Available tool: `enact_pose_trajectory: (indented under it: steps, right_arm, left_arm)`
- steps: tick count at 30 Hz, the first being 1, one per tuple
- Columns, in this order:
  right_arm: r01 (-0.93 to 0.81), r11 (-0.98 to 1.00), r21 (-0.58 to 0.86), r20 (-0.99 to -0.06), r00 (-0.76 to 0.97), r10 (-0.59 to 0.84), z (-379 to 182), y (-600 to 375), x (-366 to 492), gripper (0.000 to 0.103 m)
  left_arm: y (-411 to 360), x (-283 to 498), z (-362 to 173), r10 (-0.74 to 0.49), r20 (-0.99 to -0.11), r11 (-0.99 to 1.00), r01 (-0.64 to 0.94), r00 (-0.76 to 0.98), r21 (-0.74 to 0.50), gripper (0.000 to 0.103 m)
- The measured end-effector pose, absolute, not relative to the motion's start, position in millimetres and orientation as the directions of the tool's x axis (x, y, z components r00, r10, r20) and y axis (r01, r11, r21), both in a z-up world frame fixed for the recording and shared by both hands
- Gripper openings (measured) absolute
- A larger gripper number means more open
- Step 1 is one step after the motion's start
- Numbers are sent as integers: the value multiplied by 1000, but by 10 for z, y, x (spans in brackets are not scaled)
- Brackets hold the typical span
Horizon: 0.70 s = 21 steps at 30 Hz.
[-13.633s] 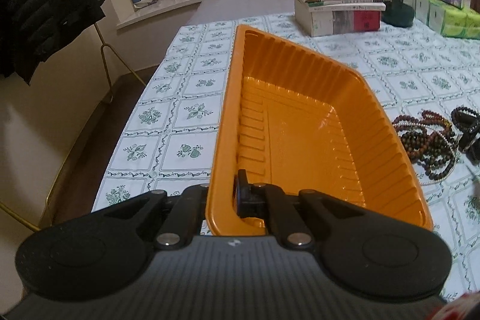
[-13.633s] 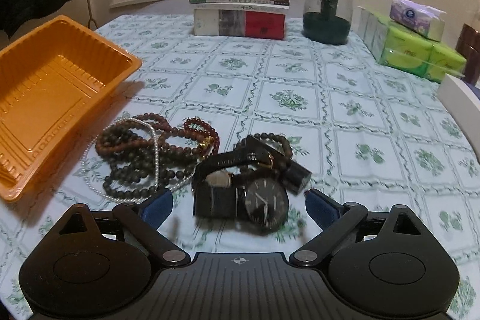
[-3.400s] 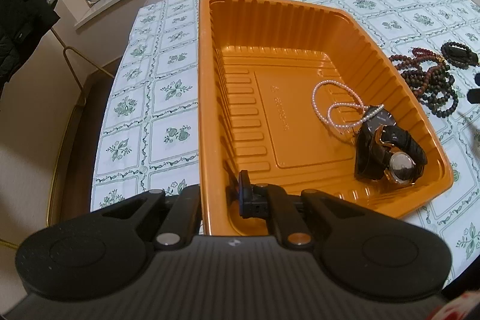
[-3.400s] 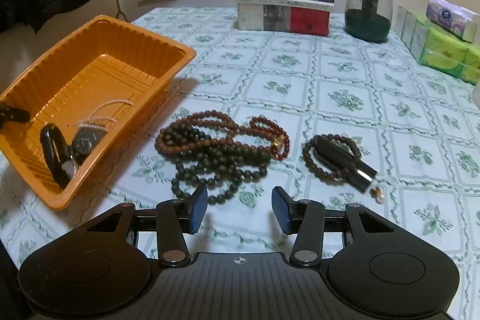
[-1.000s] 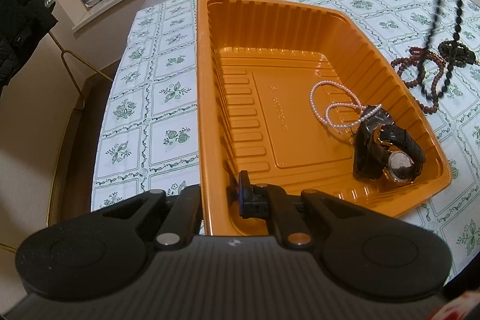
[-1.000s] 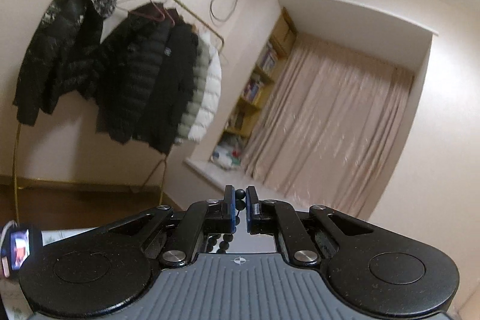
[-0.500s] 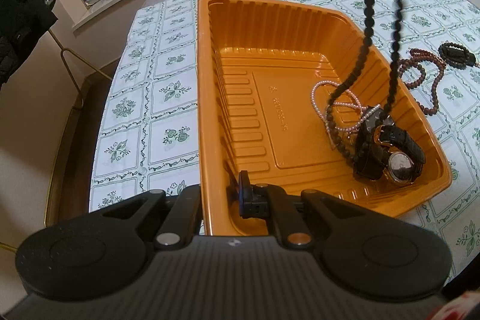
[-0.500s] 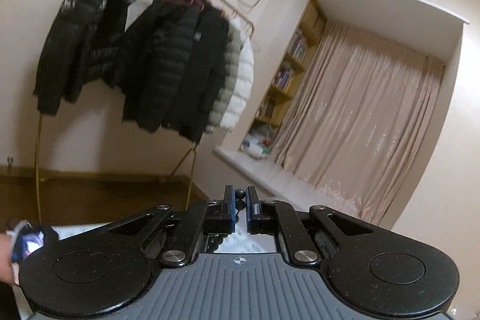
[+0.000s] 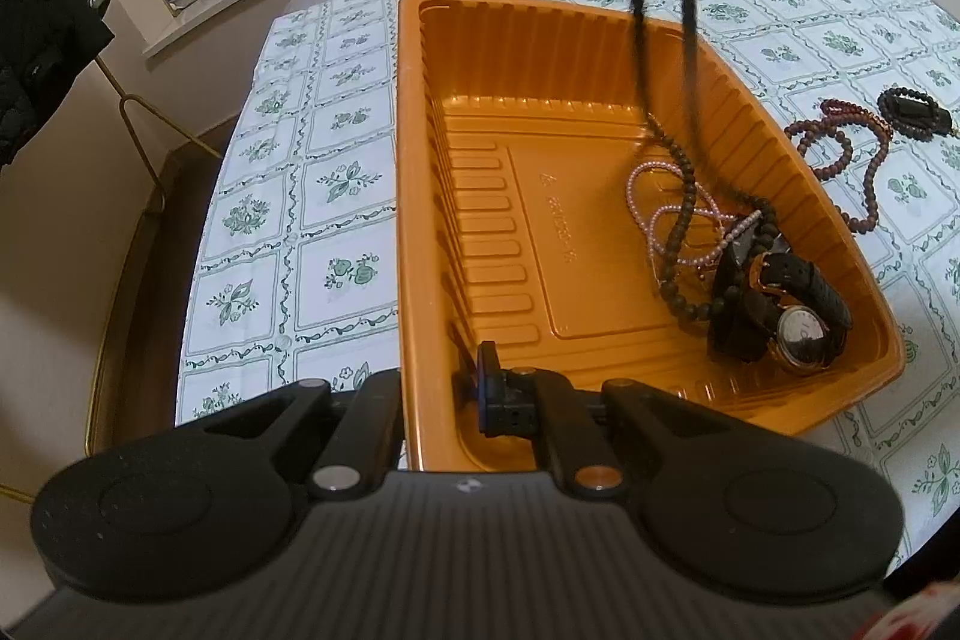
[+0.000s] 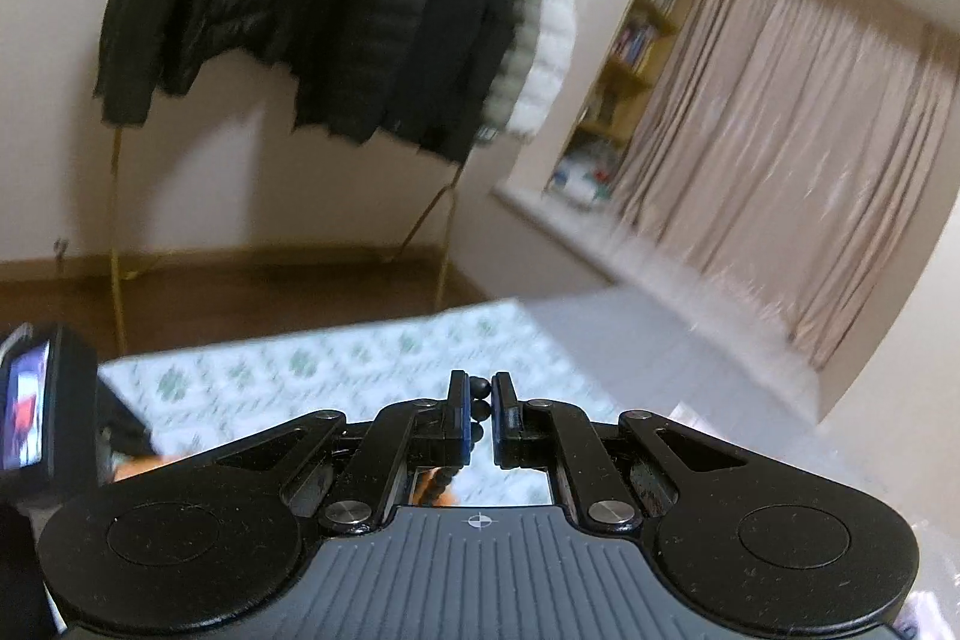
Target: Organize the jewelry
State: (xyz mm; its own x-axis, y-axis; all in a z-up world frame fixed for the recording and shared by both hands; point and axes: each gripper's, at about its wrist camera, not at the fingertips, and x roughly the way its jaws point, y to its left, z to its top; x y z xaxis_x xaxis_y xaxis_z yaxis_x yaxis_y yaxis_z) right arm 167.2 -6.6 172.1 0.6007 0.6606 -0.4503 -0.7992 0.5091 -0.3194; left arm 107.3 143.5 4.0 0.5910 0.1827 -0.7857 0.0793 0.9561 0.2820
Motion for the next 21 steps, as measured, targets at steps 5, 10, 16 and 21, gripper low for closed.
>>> enact_pose_trajectory:
  steps: [5, 10, 16, 21]
  right_arm:
    - [-830, 464, -310, -551, 554, 624, 1381, -33, 1720, 6]
    - [-855, 424, -298, -616, 512, 599, 1067, 31, 1792, 6]
    - [-865, 404, -298, -661, 492, 567, 743, 168, 1895, 6]
    - [-867, 408, -285, -687, 482, 544, 571, 227, 1966, 6]
  left_arm:
    - [1435, 1079, 44, 182, -786, 956, 80, 591, 282, 6]
    - [1436, 1082, 45, 182, -786, 956, 80, 591, 282, 6]
    - [1438, 1085, 45, 182, -786, 956, 80, 590, 282, 6]
    - [1441, 1090, 44, 181, -787, 957, 80, 590, 280, 6]
